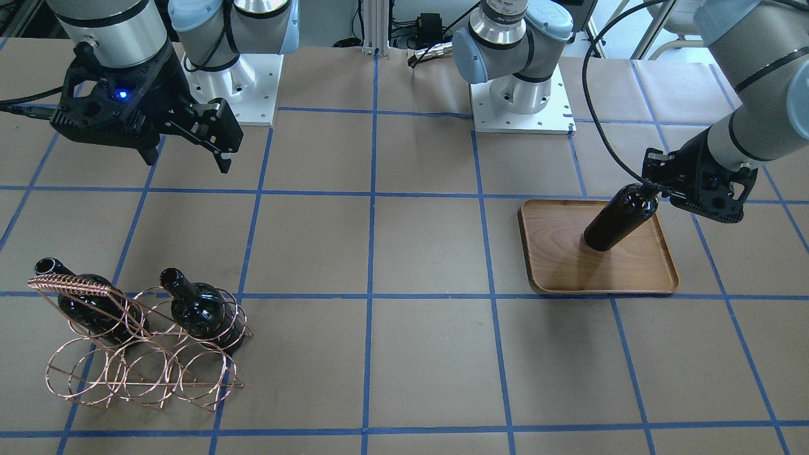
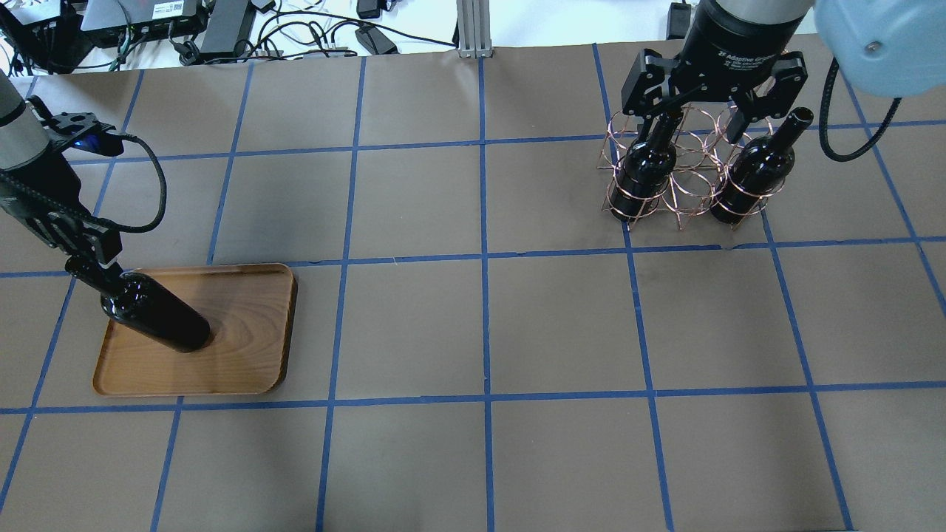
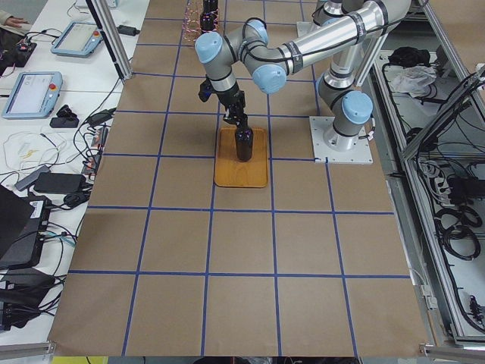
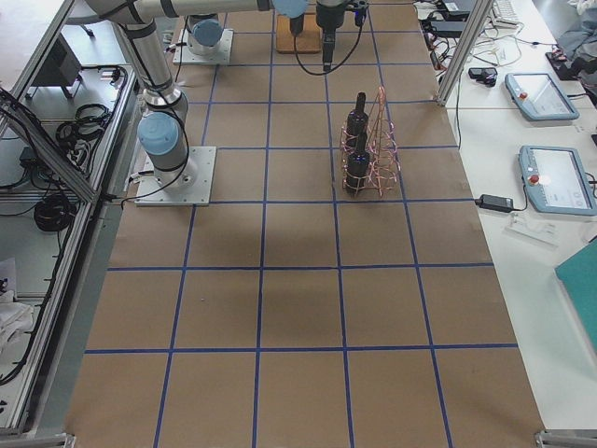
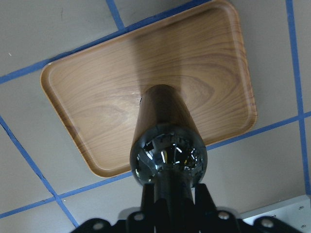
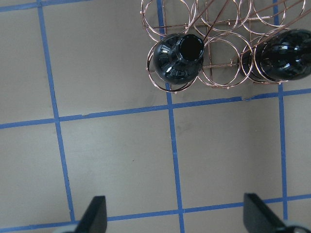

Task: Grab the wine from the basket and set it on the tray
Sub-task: 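Lift the bottle with the left gripper and lay it down on the tray, then open the left gripper and raise it away from the bottle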

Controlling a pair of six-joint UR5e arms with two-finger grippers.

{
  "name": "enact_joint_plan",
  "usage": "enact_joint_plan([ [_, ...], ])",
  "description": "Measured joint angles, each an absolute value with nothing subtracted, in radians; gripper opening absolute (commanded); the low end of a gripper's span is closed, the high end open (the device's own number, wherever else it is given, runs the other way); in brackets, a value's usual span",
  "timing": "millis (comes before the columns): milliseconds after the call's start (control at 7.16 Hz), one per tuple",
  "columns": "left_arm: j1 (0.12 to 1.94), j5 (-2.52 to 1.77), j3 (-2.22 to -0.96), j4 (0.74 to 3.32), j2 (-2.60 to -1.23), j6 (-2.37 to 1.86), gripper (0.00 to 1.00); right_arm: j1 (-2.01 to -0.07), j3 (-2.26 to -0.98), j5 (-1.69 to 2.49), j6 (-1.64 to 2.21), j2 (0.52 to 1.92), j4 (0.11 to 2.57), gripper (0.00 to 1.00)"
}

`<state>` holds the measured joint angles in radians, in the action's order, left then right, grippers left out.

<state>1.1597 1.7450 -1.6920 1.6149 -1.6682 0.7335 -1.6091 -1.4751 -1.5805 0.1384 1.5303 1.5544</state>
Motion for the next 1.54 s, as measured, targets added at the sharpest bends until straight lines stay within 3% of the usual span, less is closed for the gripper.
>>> enact_joint_plan([
  [140,1.160,1.744,-1.692,1.614,-1.672,0.733,0.22,-1.609,-1.476,-1.581,0.137,1.531,1.554,1.00],
  [279,1.160,1.743,-1.692,1.614,-1.675,0.730,0.80,-1.609,-1.476,-1.581,0.136,1.531,1.554,1.00],
  [419,1.160,1.741,-1.691,1.614,-1.676,0.725,0.92,-1.609,-1.476,-1.580,0.136,1.531,1.554,1.00],
  [559,1.164,1.739,-1.688,1.616,-1.674,0.720,1.00,-1.611,-1.477,-1.580,0.136,1.531,1.554,1.00],
  [978,1.199,1.711,-1.673,1.640,-1.626,0.662,1.00,-1.613,-1.477,-1.579,0.136,1.532,1.555,1.00],
  [1537,1.491,1.617,-1.601,1.639,-1.523,0.254,1.00,-1.615,-1.477,-1.580,0.137,1.532,1.554,1.00],
])
